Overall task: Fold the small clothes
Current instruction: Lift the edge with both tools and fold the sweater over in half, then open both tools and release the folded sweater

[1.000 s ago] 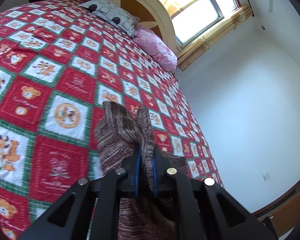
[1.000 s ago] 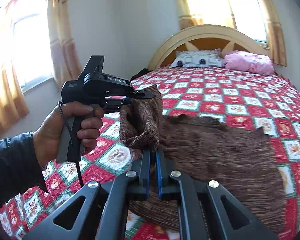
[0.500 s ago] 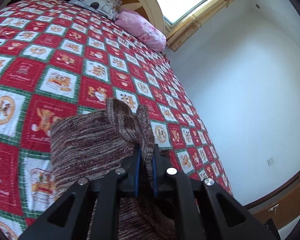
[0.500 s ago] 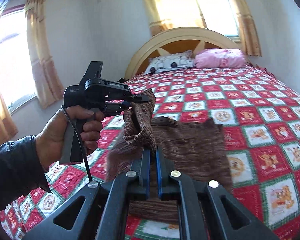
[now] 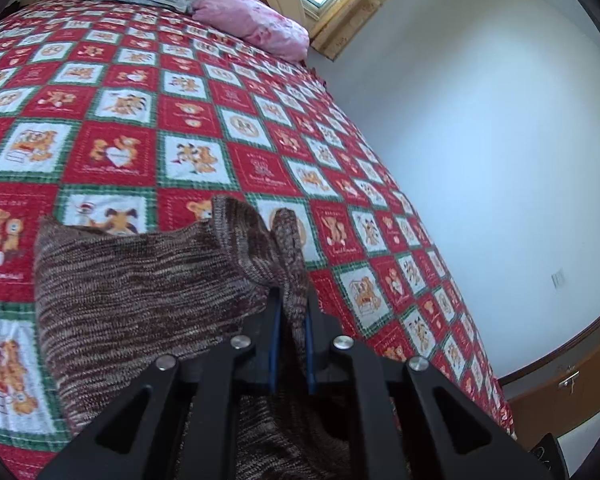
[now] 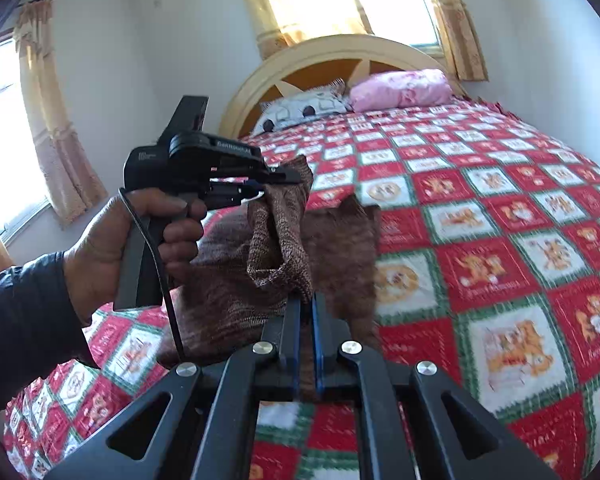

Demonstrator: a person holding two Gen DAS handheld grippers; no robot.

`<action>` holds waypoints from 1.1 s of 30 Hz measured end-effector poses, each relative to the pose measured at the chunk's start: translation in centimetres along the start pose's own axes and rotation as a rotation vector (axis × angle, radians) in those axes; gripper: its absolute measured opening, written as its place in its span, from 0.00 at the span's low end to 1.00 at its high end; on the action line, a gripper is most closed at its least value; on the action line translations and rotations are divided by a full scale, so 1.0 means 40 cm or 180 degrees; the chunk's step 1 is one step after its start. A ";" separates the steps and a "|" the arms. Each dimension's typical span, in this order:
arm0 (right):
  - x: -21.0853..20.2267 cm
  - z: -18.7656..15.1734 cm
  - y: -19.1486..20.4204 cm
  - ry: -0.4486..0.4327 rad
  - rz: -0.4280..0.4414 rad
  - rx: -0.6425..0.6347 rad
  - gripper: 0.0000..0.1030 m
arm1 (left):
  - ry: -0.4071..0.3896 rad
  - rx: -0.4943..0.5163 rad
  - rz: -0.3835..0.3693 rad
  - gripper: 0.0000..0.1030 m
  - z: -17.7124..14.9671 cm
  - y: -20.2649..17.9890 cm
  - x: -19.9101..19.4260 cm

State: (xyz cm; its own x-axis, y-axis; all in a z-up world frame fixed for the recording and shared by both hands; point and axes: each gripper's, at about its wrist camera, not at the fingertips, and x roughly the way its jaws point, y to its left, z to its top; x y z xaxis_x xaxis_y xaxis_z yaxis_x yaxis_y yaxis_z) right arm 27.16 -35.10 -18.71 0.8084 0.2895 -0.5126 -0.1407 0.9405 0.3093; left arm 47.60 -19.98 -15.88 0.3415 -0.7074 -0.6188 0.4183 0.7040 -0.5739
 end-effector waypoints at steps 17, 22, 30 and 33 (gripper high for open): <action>0.015 -0.071 -0.108 0.0482 0.0134 0.0534 0.04 | -0.0007 0.0844 0.0385 0.29 -0.072 -0.130 -0.026; 0.007 -0.087 -0.125 0.0561 0.0218 0.0626 0.05 | -0.0139 0.1120 0.0857 0.56 -0.209 -0.078 -0.144; -0.022 0.001 -0.059 0.0219 -0.0024 0.0254 0.05 | -0.0021 0.1220 0.1192 0.60 -0.358 -0.003 -0.160; 0.052 0.102 0.012 0.0293 -0.0022 -0.0117 0.08 | -0.0021 0.1130 0.1173 0.65 -0.364 0.007 -0.144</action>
State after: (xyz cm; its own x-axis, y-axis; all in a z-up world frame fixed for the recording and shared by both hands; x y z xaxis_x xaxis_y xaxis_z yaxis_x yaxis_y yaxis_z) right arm 31.09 -34.79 -16.36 0.7536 0.2966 -0.5866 -0.1576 0.9479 0.2768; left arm 33.51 -14.78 -20.29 0.5251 -0.4173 -0.7418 0.5288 0.8428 -0.0998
